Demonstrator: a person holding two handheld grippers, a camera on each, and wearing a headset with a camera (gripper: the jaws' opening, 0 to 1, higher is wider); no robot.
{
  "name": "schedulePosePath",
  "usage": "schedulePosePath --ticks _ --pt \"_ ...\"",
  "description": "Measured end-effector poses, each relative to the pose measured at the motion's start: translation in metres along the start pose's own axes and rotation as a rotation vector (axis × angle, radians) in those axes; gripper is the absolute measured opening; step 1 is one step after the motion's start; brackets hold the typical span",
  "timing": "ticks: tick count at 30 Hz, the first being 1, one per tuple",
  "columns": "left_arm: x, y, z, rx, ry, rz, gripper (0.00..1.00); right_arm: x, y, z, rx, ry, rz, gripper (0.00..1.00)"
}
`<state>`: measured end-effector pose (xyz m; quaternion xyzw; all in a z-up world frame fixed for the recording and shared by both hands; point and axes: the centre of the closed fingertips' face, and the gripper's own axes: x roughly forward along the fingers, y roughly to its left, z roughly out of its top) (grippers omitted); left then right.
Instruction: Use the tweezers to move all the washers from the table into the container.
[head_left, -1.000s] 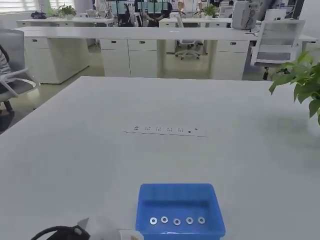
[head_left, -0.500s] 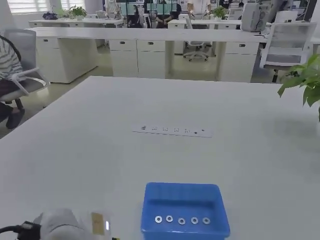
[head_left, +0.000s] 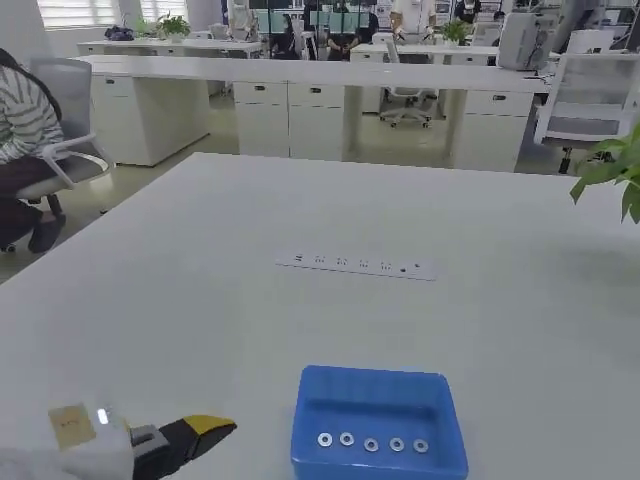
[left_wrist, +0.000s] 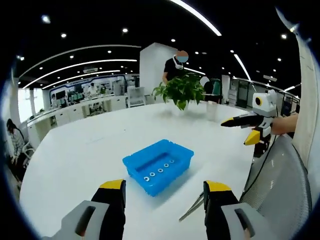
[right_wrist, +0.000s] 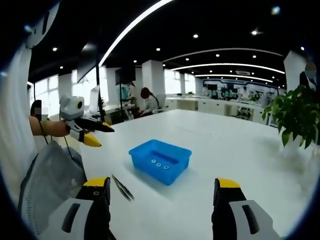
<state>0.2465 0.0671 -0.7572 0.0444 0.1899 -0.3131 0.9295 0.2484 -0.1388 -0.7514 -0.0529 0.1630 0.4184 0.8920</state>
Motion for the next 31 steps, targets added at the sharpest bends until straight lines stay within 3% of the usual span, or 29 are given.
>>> schedulePosePath --ticks 1,4,10,13,20,27,31 --pt "0.000 0.000 0.001 -0.008 -0.009 0.005 0.67 0.000 0.000 0.002 -0.005 -0.007 -0.005 0.85" --pt "-0.006 0.004 0.011 -0.073 -0.092 0.046 0.75 0.000 -0.001 0.006 -0.022 -0.023 -0.021 0.87" --pt "-0.016 0.014 0.016 -0.104 -0.155 0.130 0.84 0.000 -0.008 0.017 -0.046 -0.081 -0.063 0.96" --pt "-0.023 0.020 0.026 -0.121 -0.232 0.179 0.90 -0.001 -0.014 0.023 -0.030 -0.130 -0.092 0.99" --pt "-0.031 0.026 0.032 -0.119 -0.281 0.243 0.99 -0.007 -0.028 0.029 -0.020 -0.172 -0.168 0.99" --pt "-0.033 0.032 0.034 -0.090 -0.302 0.257 0.99 -0.015 -0.045 0.026 0.027 -0.196 -0.219 0.99" --pt "-0.033 0.033 0.033 -0.095 -0.302 0.258 0.99 -0.013 -0.043 0.027 0.060 -0.204 -0.220 0.99"
